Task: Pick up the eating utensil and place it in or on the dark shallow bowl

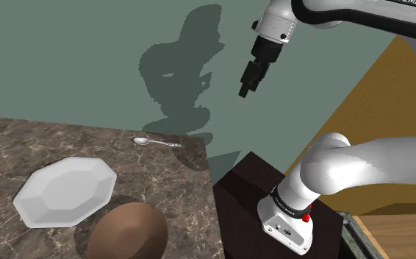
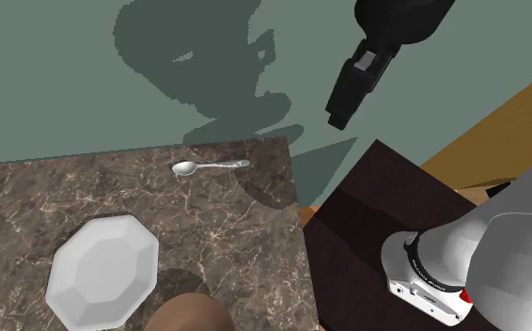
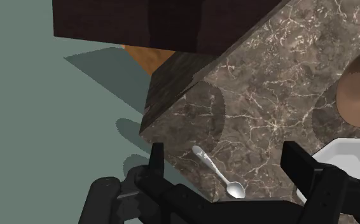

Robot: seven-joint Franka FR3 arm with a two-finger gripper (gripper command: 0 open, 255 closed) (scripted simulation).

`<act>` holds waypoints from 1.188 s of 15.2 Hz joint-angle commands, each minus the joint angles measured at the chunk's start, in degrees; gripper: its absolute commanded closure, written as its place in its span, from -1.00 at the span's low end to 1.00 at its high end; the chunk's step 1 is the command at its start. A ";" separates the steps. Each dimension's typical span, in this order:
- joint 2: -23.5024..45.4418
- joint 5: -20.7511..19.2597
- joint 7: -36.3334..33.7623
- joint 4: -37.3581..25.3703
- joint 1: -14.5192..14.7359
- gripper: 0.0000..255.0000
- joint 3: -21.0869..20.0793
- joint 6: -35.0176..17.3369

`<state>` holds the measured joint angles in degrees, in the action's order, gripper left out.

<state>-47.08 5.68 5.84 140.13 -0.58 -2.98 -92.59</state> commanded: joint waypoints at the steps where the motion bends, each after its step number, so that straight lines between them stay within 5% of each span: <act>1: 0.00 0.00 0.00 0.00 0.00 -1.00 0.00 0.00; 18: 36.93 -8.08 2.28 -7.27 2.95 -1.00 -9.10 -24.26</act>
<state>-12.98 -1.52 8.60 134.49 2.14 -11.34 -116.00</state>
